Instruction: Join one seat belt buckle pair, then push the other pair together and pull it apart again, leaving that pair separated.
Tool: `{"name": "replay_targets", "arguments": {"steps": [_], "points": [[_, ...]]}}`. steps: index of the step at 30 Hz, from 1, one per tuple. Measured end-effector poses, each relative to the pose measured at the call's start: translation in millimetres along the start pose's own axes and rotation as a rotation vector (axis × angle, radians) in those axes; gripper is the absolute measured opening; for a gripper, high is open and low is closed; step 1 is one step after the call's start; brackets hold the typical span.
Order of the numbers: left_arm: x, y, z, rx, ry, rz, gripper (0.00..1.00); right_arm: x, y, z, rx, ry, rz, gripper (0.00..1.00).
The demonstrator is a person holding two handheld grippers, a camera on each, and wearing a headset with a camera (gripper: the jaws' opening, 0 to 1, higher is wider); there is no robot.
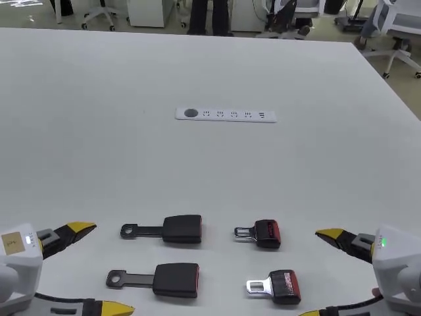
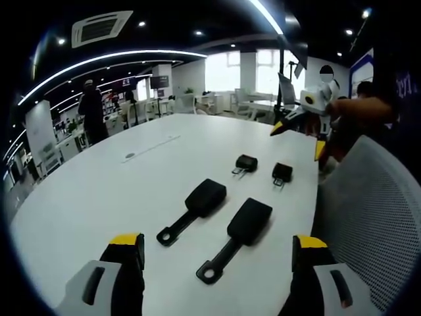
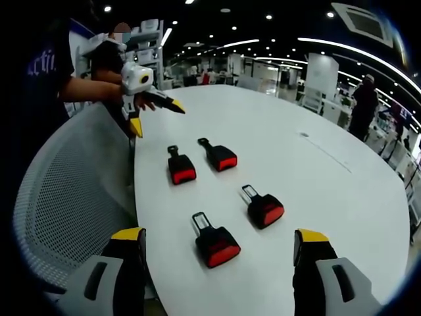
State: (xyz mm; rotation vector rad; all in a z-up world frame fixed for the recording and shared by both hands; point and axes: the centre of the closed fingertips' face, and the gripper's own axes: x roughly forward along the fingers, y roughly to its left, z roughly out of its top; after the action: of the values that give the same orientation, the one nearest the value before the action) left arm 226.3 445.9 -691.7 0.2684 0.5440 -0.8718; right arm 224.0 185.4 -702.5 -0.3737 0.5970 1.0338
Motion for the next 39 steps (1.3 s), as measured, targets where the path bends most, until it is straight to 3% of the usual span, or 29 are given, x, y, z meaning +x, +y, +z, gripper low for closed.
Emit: {"name": "replay_targets", "arguments": {"steps": [24,39], "points": [[0.0,6.4,1.0,0.010,-0.001,0.018,1.00,-1.6,-2.5,-0.8,0.005,0.000,-0.008,0.94],[17.8,-1.5,-2.7,0.085,0.057,-0.058,0.96,0.7,-3.0,-10.6,-0.038,0.034,0.010,0.85]]}}
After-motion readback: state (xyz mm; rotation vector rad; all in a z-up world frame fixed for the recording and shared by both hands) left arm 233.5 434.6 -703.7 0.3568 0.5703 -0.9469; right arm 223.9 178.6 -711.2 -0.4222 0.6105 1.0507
